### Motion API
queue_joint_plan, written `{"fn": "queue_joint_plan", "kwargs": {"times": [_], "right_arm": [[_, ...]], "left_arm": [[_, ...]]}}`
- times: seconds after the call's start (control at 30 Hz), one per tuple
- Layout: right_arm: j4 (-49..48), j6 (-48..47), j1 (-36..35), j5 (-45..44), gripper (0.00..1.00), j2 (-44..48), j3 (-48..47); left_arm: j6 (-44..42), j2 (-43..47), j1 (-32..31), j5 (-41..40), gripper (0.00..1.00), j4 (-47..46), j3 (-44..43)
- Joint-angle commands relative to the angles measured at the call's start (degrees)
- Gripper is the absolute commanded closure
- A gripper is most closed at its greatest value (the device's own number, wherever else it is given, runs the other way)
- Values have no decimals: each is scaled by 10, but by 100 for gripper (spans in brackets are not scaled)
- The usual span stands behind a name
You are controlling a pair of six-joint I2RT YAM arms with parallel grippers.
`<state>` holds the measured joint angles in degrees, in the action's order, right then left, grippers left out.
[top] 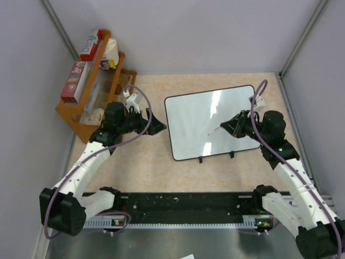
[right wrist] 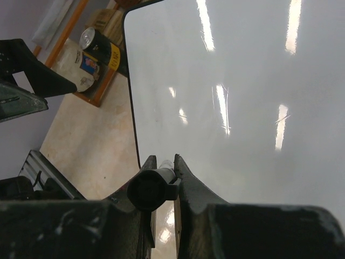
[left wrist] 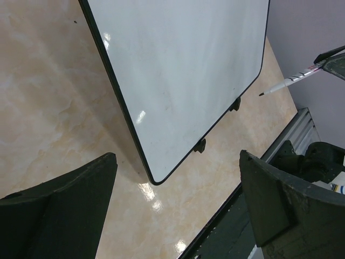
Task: Write a sentence on the whiteboard
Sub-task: Hold the whiteboard at the center of the board.
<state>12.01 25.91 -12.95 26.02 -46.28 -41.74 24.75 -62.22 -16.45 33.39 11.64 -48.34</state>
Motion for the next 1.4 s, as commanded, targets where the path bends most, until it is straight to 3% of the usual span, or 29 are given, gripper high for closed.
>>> {"fn": "queue_joint_plan", "kwargs": {"times": [0.0, 0.47, 0.87, 1.0, 1.07, 1.37], "right_arm": [[-22, -12, 1, 1, 100, -16, -43], [-19, -42, -82, -62, 100, -85, -102], [-20, -50, -87, -58, 100, -86, -100], [-20, -53, -87, -59, 100, -83, -99], [-20, -53, -87, -60, 100, -83, -98], [-19, -54, -87, -61, 100, -73, -88]], "left_arm": [[-15, -7, -2, -3, 2, -6, -38], [-15, -28, -2, -5, 2, -7, -52], [-18, -32, -2, -18, 1, 5, -54], [-20, -36, -2, -59, 1, 21, -61], [-23, -48, -1, -89, 1, 39, -72], [-30, -138, 1, -87, 2, 37, -136]]}}
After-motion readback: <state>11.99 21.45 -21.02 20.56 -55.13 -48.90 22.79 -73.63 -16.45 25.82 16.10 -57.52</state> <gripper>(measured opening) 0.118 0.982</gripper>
